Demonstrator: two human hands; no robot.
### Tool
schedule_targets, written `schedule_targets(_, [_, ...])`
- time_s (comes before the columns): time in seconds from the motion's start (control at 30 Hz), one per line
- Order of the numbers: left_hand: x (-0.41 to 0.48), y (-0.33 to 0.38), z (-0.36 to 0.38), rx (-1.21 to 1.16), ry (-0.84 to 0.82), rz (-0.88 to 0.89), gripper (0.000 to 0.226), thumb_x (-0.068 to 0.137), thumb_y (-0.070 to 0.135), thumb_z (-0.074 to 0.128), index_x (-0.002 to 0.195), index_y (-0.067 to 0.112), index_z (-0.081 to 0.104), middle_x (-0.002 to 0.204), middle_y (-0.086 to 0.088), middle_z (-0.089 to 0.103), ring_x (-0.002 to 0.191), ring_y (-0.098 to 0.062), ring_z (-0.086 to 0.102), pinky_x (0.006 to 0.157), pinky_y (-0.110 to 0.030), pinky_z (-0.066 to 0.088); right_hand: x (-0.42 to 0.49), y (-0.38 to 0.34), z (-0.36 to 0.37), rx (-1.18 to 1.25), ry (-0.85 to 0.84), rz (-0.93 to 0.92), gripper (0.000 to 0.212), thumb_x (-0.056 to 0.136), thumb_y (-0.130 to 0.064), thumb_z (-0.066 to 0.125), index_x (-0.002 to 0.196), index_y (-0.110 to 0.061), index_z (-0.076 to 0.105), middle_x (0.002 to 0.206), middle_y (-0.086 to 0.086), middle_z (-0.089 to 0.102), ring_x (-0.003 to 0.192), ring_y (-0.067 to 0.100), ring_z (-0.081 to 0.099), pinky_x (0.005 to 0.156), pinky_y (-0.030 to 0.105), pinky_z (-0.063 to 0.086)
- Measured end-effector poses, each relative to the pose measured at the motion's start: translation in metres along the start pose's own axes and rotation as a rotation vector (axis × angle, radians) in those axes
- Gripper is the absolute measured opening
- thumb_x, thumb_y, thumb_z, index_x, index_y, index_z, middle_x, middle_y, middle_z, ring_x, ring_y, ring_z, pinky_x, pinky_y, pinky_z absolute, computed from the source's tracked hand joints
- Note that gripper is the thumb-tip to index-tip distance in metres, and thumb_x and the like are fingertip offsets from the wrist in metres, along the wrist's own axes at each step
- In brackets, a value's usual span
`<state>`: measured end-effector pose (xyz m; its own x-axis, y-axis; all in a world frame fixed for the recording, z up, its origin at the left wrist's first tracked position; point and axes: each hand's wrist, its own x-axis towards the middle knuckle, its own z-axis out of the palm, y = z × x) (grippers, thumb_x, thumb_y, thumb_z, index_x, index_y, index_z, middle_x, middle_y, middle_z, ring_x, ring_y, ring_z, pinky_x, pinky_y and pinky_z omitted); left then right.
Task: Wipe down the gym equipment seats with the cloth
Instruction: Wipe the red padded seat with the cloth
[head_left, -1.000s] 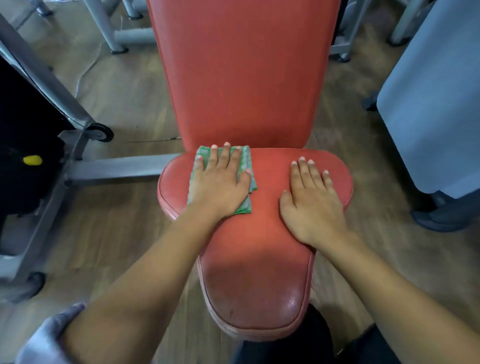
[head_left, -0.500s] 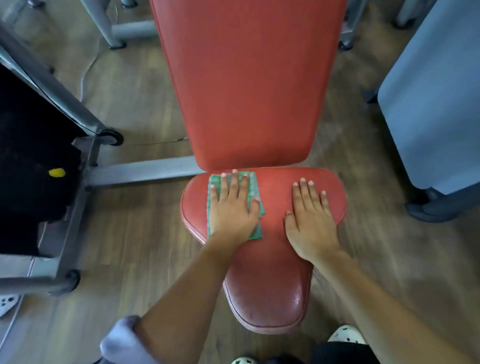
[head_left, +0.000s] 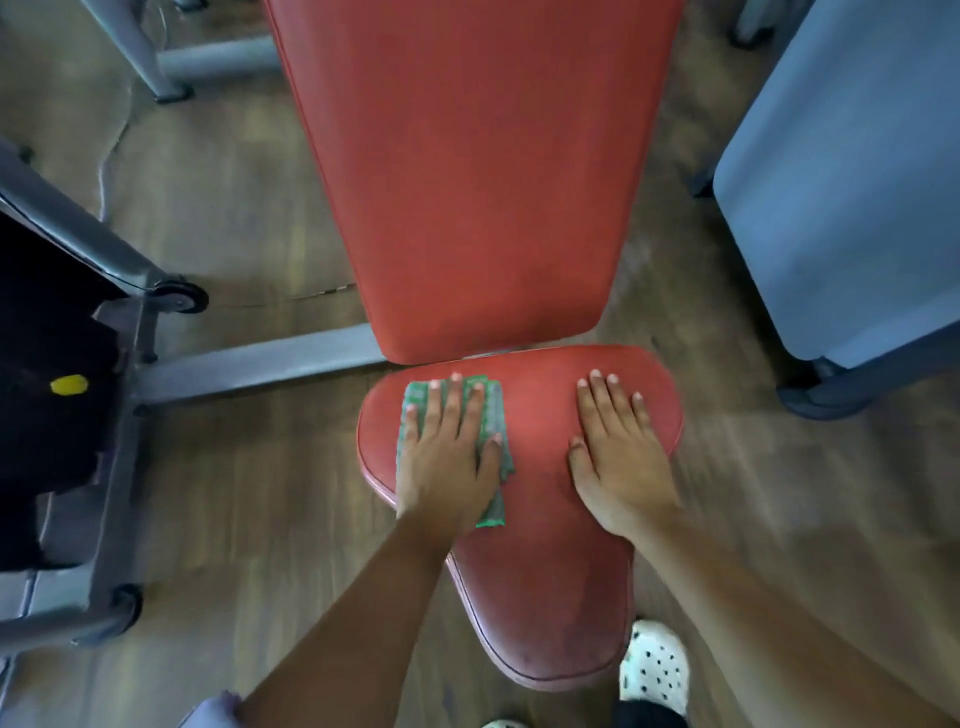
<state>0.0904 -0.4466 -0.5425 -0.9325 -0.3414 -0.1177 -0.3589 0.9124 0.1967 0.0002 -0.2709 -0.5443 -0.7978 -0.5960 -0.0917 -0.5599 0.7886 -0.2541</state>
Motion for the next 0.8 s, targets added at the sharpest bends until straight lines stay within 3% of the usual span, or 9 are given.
schedule_targets(0.1, [0.016, 0.02, 0.005, -0.005, 0.004, -0.029, 0.067, 0.09, 0.043, 0.016, 0.15, 0.014, 0.026, 0.157, -0.01, 0.021, 0.145, -0.029, 0.017, 0.116, -0.048, 0.005, 0.001, 0.002, 0.002, -0.002, 0.024, 0.002, 0.073, 0.085, -0.037, 0.015, 0.151, -0.005, 0.017, 0.159, 0.009, 0.012, 0.146, 0.016, 0.0, 0.117, 0.031, -0.01])
schedule_targets(0.2, [0.004, 0.035, 0.007, -0.032, 0.019, 0.16, 0.061, 0.091, 0.039, 0.026, 0.147, 0.014, 0.034, 0.154, -0.01, 0.031, 0.142, -0.031, 0.027, 0.116, -0.05, 0.015, 0.0, 0.004, 0.003, -0.001, 0.018, -0.008, 0.072, 0.086, -0.035, 0.019, 0.151, -0.004, 0.02, 0.159, 0.01, 0.014, 0.147, 0.019, 0.004, 0.118, 0.033, -0.007])
schedule_targets(0.3, [-0.017, 0.013, 0.006, -0.032, -0.015, 0.316, 0.06, 0.093, 0.04, 0.026, 0.149, 0.018, 0.03, 0.157, -0.005, 0.025, 0.145, -0.025, 0.019, 0.117, -0.048, 0.014, 0.001, 0.004, 0.0, -0.003, 0.009, -0.019, 0.073, 0.086, -0.037, 0.016, 0.151, -0.005, 0.016, 0.159, 0.009, 0.009, 0.146, 0.017, -0.001, 0.118, 0.033, -0.009])
schedule_targets(0.4, [-0.008, -0.009, 0.006, 0.045, 0.03, 0.175, 0.06, 0.093, 0.039, 0.025, 0.148, 0.017, 0.031, 0.156, -0.007, 0.027, 0.144, -0.028, 0.023, 0.115, -0.047, 0.012, 0.001, 0.002, -0.001, -0.008, -0.027, -0.001, 0.075, 0.084, -0.04, 0.009, 0.152, -0.008, 0.007, 0.16, 0.004, -0.001, 0.144, 0.011, -0.012, 0.117, 0.031, -0.013])
schedule_targets(0.5, [0.019, 0.009, 0.006, -0.006, 0.052, -0.029, 0.063, 0.09, 0.038, 0.023, 0.147, 0.013, 0.034, 0.154, -0.012, 0.03, 0.142, -0.032, 0.025, 0.115, -0.047, 0.009, 0.002, 0.001, 0.001, -0.009, -0.004, 0.006, 0.073, 0.084, -0.036, 0.016, 0.151, -0.006, 0.015, 0.16, 0.008, 0.01, 0.146, 0.015, -0.003, 0.118, 0.032, -0.009])
schedule_targets(0.57, [0.027, 0.034, 0.005, -0.054, 0.032, -0.001, 0.064, 0.089, 0.039, 0.022, 0.147, 0.013, 0.033, 0.155, -0.011, 0.028, 0.144, -0.032, 0.022, 0.116, -0.046, 0.005, 0.002, 0.003, 0.002, 0.002, 0.007, 0.008, 0.072, 0.085, -0.034, 0.018, 0.151, -0.004, 0.018, 0.159, 0.009, 0.012, 0.147, 0.018, 0.002, 0.118, 0.032, -0.009])
schedule_targets(0.7, [0.005, 0.034, 0.007, -0.049, -0.007, 0.276, 0.06, 0.092, 0.038, 0.027, 0.149, 0.02, 0.028, 0.158, -0.003, 0.022, 0.146, -0.024, 0.017, 0.118, -0.046, 0.01, -0.002, 0.004, -0.001, 0.053, 0.001, -0.013, 0.071, 0.087, -0.033, 0.018, 0.151, -0.004, 0.015, 0.16, 0.008, 0.007, 0.147, 0.016, -0.003, 0.117, 0.029, -0.012])
schedule_targets(0.8, [-0.001, 0.01, 0.007, -0.015, 0.012, 0.212, 0.058, 0.094, 0.037, 0.026, 0.15, 0.022, 0.026, 0.157, -0.001, 0.021, 0.146, -0.022, 0.018, 0.117, -0.045, 0.011, -0.001, 0.01, -0.006, 0.065, 0.036, 0.042, 0.071, 0.086, -0.032, 0.019, 0.15, -0.002, 0.016, 0.159, 0.01, 0.008, 0.147, 0.017, -0.002, 0.118, 0.031, -0.011])
